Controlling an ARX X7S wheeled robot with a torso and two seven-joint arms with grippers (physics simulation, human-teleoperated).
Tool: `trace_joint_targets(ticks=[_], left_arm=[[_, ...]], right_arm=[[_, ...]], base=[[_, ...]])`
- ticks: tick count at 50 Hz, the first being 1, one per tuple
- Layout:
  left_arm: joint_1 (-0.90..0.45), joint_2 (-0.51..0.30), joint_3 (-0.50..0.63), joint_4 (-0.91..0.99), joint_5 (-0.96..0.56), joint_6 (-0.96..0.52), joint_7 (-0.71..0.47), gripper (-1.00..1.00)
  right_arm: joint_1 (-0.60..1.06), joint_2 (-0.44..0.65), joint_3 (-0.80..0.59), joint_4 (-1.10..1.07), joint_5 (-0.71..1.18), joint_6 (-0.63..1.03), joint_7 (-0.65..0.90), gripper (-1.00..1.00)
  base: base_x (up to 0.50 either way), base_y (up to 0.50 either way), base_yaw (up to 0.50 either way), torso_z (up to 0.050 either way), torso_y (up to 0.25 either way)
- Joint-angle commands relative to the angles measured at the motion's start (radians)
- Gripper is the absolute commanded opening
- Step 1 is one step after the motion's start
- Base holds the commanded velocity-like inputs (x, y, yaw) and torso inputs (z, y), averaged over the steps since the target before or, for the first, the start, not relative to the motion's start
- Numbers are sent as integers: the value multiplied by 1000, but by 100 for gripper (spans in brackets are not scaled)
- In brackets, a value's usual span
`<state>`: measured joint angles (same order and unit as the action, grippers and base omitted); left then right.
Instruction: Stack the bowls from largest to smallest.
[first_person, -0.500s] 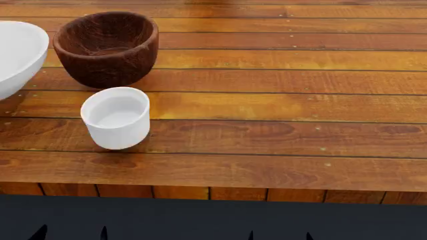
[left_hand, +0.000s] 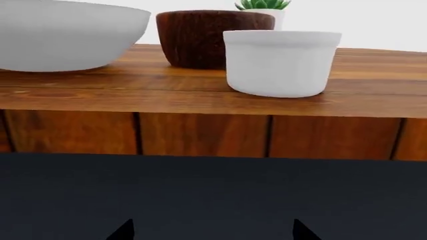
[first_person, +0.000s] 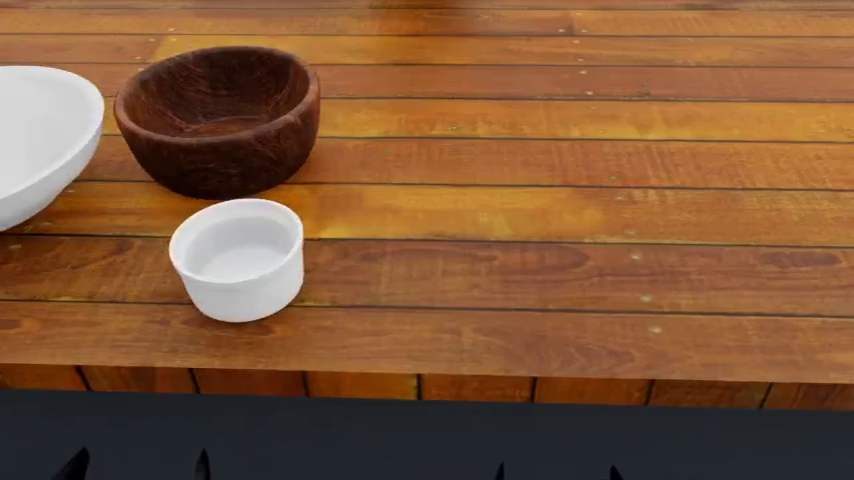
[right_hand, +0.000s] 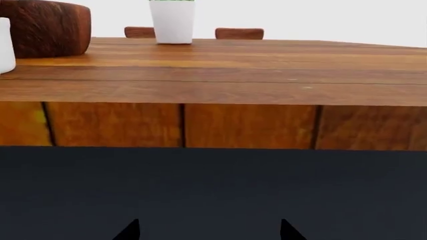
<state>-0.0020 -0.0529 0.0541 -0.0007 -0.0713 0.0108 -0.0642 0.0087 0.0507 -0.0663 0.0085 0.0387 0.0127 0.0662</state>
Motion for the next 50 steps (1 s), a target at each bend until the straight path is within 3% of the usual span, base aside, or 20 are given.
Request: trace_joint_targets(ticks=[1, 29, 33, 36, 38, 42, 43, 44, 45, 47, 50], left_arm=[[10, -18, 21, 8, -41, 65, 1, 100], [4, -52, 61, 0, -65, 50, -40, 100], [-16, -67, 82, 33, -95, -87, -29, 100], [6, -78, 32, 205, -245, -264, -26, 100], [23, -130, 60, 333, -201, -307, -42, 100], [8, -183, 10, 598, -279, -535, -102, 100], [-118, -333, -140, 748, -429, -685, -252, 100], [-69, -483, -263, 898, -579, -716, -402, 100], [-101, -633, -292, 937, -729, -750, -538, 100], [-134, -712, -275, 879, -987, -765, -496, 100], [-116, -720, -263, 866, -949, -757, -467, 100]], right_arm=[[2, 19, -27, 0, 8, 8, 28, 100], [-1, 54, -68, -15, 17, 8, 77, 100], [-1, 66, -60, -104, 34, 124, 89, 100], [2, 93, -40, -235, 61, 243, 89, 100], [7, 116, -22, -357, 79, 336, 93, 100], [15, 176, -28, -562, 81, 523, 90, 100], [110, 259, 122, -712, 231, 673, 80, 100], [123, 263, 259, -862, 260, 823, 78, 100], [124, 272, 264, -980, 257, 973, 80, 100], [122, 285, 330, -994, 280, 1015, 64, 100], [119, 290, 339, -982, 279, 1010, 64, 100]], base=[[0, 0, 0, 50, 0], [0, 0, 0, 50, 0], [0, 0, 0, 50, 0], [0, 0, 0, 50, 0], [0, 0, 0, 50, 0], [0, 0, 0, 15, 0], [0, 0, 0, 0, 0], [0, 0, 0, 0, 0], [0, 0, 0, 0, 0], [0, 0, 0, 0, 0], [0, 0, 0, 0, 0]])
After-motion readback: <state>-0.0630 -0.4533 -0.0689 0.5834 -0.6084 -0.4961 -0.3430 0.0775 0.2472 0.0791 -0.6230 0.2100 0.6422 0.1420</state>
